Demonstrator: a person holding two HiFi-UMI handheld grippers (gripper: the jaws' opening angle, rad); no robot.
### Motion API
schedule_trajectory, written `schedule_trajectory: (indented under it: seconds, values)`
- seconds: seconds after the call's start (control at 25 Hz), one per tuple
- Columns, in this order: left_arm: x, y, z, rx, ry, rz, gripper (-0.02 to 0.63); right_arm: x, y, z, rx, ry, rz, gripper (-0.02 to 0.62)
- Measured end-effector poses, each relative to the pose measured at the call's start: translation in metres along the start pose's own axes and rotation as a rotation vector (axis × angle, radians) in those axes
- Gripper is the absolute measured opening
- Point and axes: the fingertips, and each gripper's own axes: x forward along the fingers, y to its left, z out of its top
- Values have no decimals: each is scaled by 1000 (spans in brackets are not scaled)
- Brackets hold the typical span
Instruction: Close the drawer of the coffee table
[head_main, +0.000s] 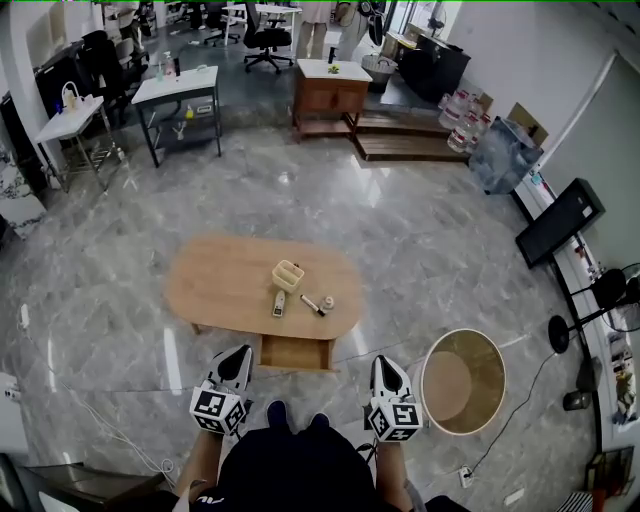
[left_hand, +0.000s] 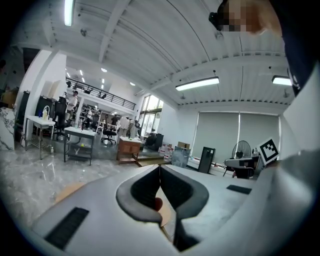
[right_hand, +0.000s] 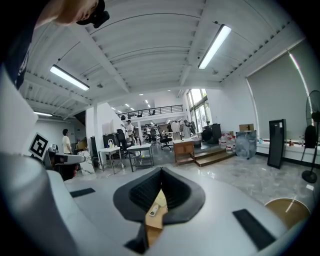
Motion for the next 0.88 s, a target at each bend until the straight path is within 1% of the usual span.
schedule_trajectory:
  seconds: [0.16,0.4,0.52,0.6,0.72,0.88]
  values:
    - [6,-3,1,-5,-4,8,25,1,-7,-2,7,6,6,26]
    - [17,-17,2,-2,4,29,25,9,-29,4,15,13,28,26]
    - [19,-22,-5,-13,11,45,25,10,-37,1,21,21,40,26]
    - [21,-26,-12,-14,15,50,25,10,-40,0,5,23,52,26]
    - [24,-29,-19,-9,25,65,25,12,-46,-8,-10,46,58,26]
    - [20,-29,-30,-14,36,87,25,10,-51,-27,17,78,62,26]
